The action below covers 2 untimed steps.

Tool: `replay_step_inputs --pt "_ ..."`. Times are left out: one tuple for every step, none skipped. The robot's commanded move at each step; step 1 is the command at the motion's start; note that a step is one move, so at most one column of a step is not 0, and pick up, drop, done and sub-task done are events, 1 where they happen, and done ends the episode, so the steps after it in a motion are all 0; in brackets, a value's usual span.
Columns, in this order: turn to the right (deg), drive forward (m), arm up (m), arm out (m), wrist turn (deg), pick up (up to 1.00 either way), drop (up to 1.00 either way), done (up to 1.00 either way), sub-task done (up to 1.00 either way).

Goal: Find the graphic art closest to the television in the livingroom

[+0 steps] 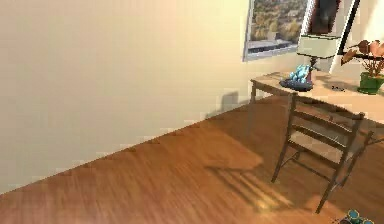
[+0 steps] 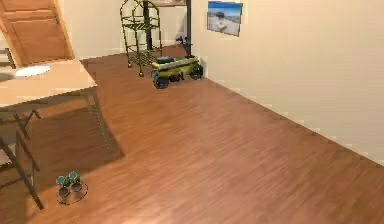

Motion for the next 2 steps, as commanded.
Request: replay_step_inputs --pt "45.0 0.00 0.00 0.00 0.0 0.00 0.00 0.00 0.00" --pt "36.0 0.00 0.00 0.00 0.0 0.00 0.00 0.00 0.00"
